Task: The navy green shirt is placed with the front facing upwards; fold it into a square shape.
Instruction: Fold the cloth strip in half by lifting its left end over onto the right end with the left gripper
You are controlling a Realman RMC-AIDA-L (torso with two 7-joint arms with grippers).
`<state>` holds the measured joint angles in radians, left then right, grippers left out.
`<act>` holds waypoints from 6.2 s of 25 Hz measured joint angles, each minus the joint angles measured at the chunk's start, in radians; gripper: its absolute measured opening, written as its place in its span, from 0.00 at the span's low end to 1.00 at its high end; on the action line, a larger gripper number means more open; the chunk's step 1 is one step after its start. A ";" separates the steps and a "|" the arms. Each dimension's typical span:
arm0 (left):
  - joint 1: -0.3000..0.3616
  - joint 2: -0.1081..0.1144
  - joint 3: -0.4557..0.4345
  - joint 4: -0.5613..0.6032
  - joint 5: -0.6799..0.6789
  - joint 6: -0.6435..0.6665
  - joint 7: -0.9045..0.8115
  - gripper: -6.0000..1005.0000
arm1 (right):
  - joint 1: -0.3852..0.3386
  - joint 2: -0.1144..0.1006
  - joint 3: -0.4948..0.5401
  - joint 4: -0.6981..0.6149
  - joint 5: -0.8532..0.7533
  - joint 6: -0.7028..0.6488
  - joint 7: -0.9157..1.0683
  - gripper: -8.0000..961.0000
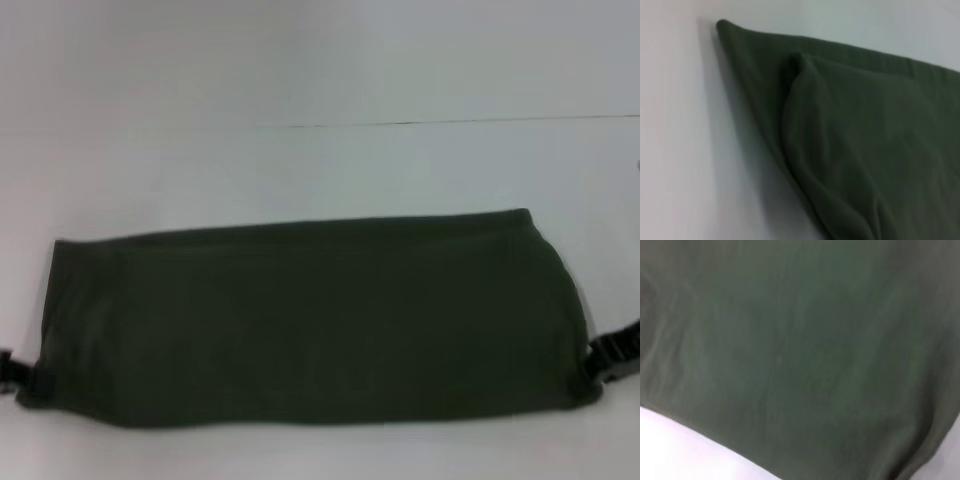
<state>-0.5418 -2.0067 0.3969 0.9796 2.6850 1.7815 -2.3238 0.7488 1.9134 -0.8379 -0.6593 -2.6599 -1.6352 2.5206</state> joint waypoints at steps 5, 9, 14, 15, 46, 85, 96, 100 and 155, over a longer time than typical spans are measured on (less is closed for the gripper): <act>0.005 0.004 -0.015 0.010 0.079 0.094 0.008 0.05 | 0.001 0.006 -0.002 -0.003 -0.043 -0.058 -0.034 0.04; 0.007 0.001 -0.016 0.010 0.102 0.112 0.008 0.06 | 0.001 0.016 -0.020 -0.003 -0.046 -0.076 -0.061 0.04; 0.006 0.002 -0.023 0.010 0.103 0.111 0.001 0.06 | 0.001 0.031 -0.045 -0.024 -0.047 -0.076 -0.073 0.04; 0.006 0.003 -0.024 0.010 0.103 0.111 0.001 0.06 | 0.002 0.032 -0.046 -0.028 -0.047 -0.082 -0.075 0.04; 0.000 0.013 -0.072 0.013 0.107 0.081 -0.027 0.07 | 0.030 -0.025 0.256 -0.136 0.246 -0.162 -0.141 0.97; -0.041 0.060 -0.148 -0.022 0.063 0.006 -0.065 0.87 | 0.089 0.186 0.044 0.232 0.465 0.111 -0.968 0.98; -0.047 0.053 -0.065 -0.022 0.106 0.022 0.002 0.87 | 0.073 0.191 -0.064 0.312 0.599 0.187 -1.234 0.98; -0.051 0.052 -0.058 -0.022 0.122 0.004 -0.017 0.87 | 0.072 0.191 -0.070 0.313 0.603 0.191 -1.237 0.98; -0.114 0.065 -0.003 -0.243 0.135 -0.189 -0.108 0.87 | 0.087 0.190 -0.070 0.309 0.604 0.212 -1.226 0.98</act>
<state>-0.6561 -1.9412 0.3941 0.7366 2.8198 1.5930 -2.4322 0.8360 2.1030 -0.9080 -0.3498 -2.0555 -1.4234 1.2947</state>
